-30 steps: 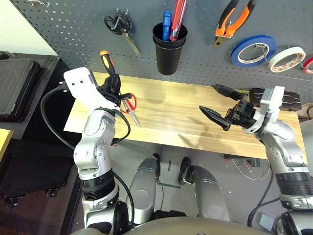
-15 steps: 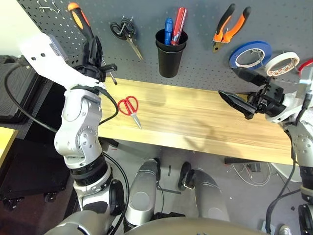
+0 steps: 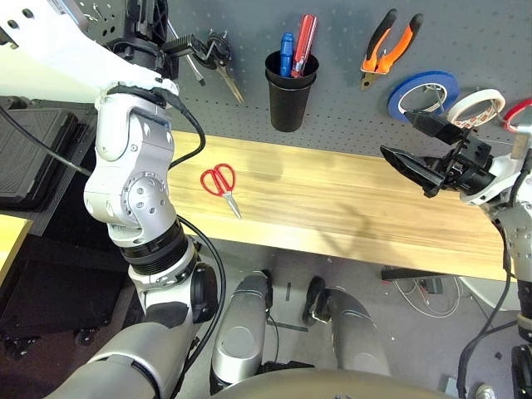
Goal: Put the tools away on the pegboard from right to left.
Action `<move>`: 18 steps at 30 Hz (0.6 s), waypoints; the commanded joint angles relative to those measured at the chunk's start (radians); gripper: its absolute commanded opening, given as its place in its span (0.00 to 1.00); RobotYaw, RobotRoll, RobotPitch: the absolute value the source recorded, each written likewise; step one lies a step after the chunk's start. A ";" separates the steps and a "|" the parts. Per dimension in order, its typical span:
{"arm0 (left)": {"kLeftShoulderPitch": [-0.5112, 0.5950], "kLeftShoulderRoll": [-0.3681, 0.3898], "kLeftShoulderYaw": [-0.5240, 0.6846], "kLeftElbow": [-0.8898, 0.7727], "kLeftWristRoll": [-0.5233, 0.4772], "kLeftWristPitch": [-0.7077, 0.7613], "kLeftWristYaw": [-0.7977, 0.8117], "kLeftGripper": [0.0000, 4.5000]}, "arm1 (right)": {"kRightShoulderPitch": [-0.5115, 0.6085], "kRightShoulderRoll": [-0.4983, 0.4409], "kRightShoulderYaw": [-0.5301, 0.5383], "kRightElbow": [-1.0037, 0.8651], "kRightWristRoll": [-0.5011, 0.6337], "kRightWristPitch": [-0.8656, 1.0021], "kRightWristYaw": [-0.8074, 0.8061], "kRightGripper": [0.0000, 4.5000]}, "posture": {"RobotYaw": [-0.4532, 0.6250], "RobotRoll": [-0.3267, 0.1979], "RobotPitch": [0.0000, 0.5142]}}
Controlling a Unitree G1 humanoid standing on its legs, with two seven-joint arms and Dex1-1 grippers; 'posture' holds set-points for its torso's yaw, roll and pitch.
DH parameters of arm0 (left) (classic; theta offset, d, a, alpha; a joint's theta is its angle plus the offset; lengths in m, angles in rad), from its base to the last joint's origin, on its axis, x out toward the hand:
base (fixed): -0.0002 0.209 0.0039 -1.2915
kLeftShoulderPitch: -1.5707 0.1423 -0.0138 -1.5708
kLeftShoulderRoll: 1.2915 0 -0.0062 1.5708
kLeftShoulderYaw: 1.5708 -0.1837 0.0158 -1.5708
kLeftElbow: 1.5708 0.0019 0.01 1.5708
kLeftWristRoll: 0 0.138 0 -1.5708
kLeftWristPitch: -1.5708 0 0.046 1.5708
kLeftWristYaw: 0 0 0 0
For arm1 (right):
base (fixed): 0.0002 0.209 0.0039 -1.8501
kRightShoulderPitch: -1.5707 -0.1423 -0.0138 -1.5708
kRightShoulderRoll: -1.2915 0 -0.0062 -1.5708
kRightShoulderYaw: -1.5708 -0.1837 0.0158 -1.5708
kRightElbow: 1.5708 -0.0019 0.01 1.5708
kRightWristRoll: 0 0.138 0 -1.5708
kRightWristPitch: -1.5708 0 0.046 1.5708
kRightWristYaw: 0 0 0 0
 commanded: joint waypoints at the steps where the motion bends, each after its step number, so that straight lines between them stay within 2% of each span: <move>1: -0.043 -0.030 -0.027 0.036 -0.020 -0.037 0.012 0.13 | -0.009 0.012 -0.030 -0.006 0.013 -0.027 -0.010 1.00 | 0.60 0.62 0.35; 7: -0.090 -0.071 -0.041 0.112 -0.029 -0.092 0.013 0.13 | -0.014 0.063 -0.043 -0.001 0.017 -0.083 -0.022 1.00 | 0.59 0.62 0.35; 18: -0.115 -0.134 -0.064 0.255 -0.040 -0.208 0.008 0.13 | 0.000 0.089 -0.015 -0.001 -0.021 -0.116 -0.051 1.00 | 0.58 0.62 0.36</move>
